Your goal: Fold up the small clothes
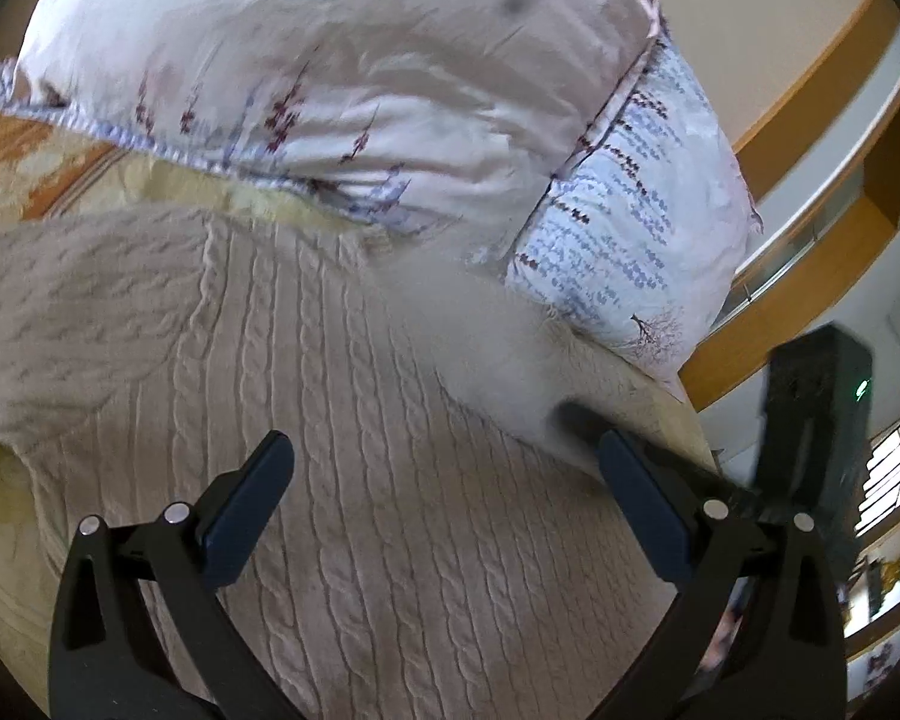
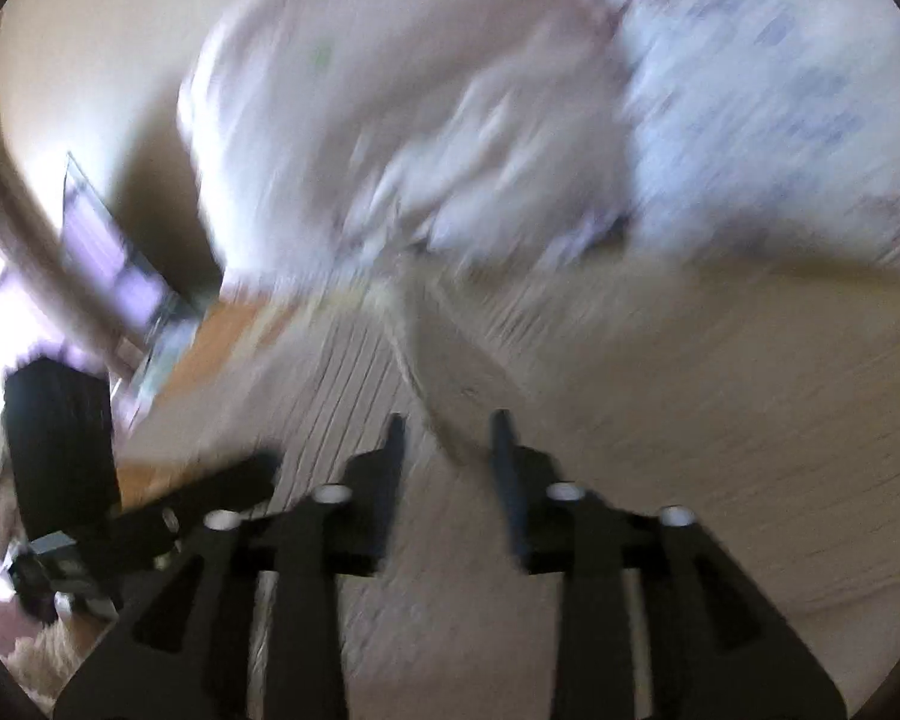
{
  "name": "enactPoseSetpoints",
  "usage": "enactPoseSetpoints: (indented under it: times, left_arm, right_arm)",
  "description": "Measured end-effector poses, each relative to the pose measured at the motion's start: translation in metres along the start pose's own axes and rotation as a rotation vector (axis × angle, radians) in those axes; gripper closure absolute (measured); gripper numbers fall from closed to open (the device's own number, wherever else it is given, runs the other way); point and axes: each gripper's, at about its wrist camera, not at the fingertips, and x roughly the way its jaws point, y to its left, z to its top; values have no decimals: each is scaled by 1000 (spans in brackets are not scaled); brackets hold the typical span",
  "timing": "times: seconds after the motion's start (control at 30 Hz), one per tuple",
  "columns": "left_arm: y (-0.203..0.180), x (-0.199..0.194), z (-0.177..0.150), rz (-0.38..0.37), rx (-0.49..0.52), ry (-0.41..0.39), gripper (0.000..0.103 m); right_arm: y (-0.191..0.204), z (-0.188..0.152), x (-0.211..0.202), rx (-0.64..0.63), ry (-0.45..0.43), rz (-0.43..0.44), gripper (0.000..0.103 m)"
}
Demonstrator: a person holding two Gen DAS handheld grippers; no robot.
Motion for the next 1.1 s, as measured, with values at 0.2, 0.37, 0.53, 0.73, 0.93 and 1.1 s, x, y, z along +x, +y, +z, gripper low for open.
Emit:
enactPoseSetpoints:
  times: [0.2,0.37,0.53,0.73,0.93,1.1]
  left_arm:
    - [8,10,-2,1,-53,59,8]
    - [16,16,3,36,-109,86,16]
    - [34,27,17,37,-189,127,27]
    - [46,39,27,13,-250,149,45]
    - [46,47,29,16,-254,170,63]
    - [46,60,28,15,-237,199,86]
  right_arm:
    - [-62,-33,-37,268,-63,26,53]
    - [-141,-76,-82,639,-146,84,53]
    - [-185,-101,-108,820,-253,105,53]
    - [-203,-105,-121,878,-358,105,54]
    - [-212,-106,-127,913,-418,91,59]
    - [-218,-109,-127,930,-425,60,68]
